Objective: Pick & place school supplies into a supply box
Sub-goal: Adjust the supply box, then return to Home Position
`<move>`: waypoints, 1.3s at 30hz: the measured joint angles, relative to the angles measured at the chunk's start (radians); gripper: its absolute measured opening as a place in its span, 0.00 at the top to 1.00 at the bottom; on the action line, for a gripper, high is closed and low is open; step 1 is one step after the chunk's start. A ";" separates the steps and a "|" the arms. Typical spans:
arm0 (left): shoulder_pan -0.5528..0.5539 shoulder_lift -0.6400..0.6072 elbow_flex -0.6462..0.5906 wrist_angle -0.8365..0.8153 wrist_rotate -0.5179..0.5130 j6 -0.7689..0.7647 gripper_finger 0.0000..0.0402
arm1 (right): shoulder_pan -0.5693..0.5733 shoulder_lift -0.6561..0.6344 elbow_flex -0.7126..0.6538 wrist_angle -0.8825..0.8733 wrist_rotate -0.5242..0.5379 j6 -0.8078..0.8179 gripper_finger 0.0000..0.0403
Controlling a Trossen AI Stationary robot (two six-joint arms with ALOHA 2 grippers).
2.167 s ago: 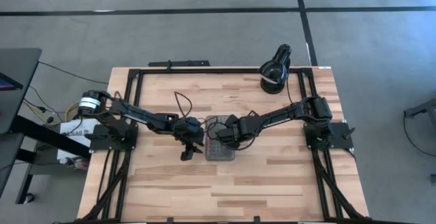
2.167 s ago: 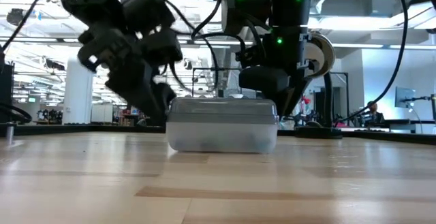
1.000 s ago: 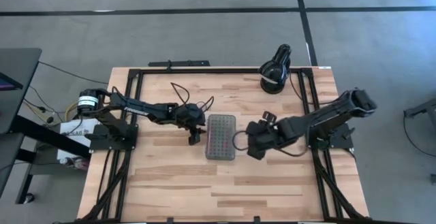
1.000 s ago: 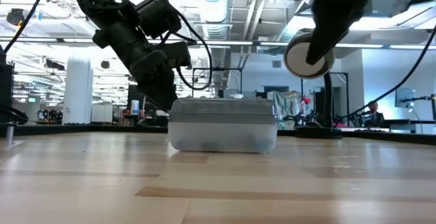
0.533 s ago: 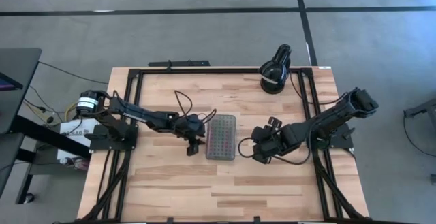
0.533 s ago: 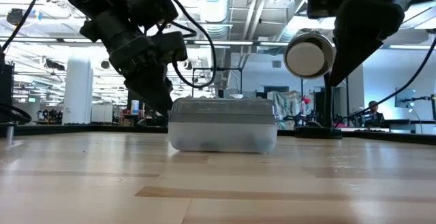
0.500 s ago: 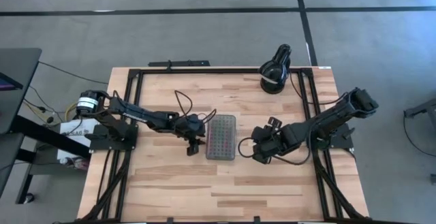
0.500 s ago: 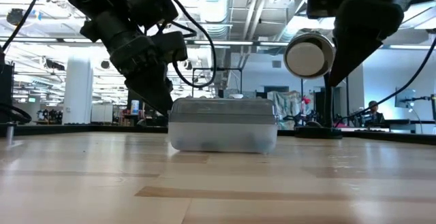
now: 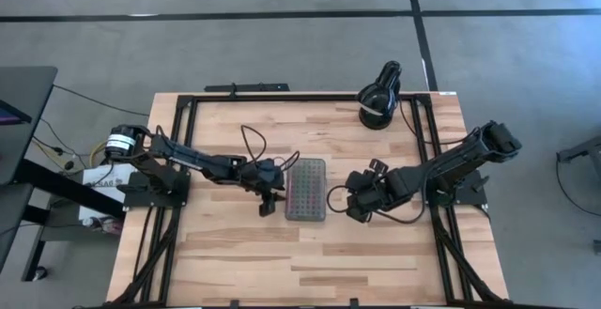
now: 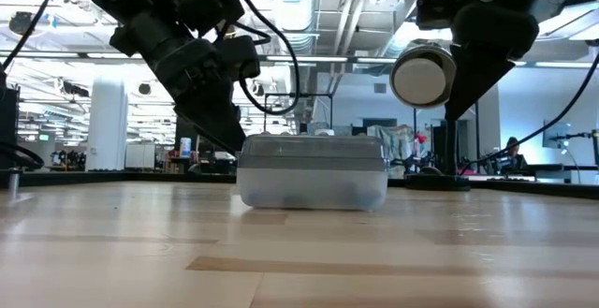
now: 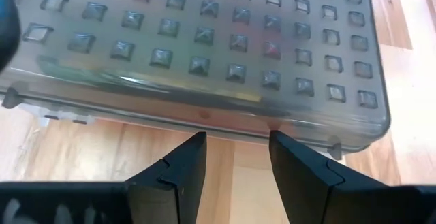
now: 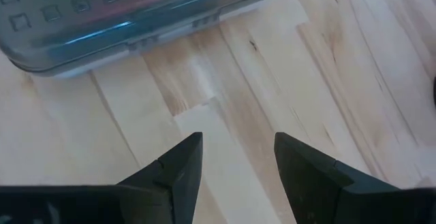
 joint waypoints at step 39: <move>0.002 -0.265 0.145 -0.011 -0.116 0.066 0.61 | -0.061 -0.260 0.026 0.194 -0.014 -0.247 0.56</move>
